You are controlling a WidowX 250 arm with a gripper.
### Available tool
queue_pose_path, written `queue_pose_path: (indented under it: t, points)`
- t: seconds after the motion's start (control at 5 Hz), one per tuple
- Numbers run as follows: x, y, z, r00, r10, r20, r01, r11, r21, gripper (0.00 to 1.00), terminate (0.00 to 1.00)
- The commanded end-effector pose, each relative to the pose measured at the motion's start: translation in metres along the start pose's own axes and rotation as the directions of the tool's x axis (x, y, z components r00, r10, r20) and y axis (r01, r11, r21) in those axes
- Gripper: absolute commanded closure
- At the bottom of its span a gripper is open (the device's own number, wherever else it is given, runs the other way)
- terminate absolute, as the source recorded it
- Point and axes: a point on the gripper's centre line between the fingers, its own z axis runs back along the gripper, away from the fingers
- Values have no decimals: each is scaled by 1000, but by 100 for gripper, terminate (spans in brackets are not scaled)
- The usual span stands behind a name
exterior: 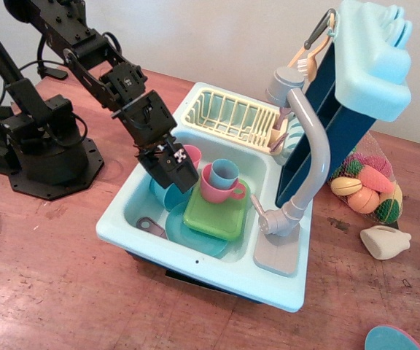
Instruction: Turn lever vertical to front
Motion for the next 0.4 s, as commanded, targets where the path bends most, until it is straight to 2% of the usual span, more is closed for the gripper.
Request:
queue_pose_path:
  t: [0.0, 0.2]
  points:
    - [1, -4, 2, 1000, -18, -5, 18, 1000, -14, 0, 0]
    - [1, -4, 2, 1000, -18, -5, 18, 1000, -14, 0, 0]
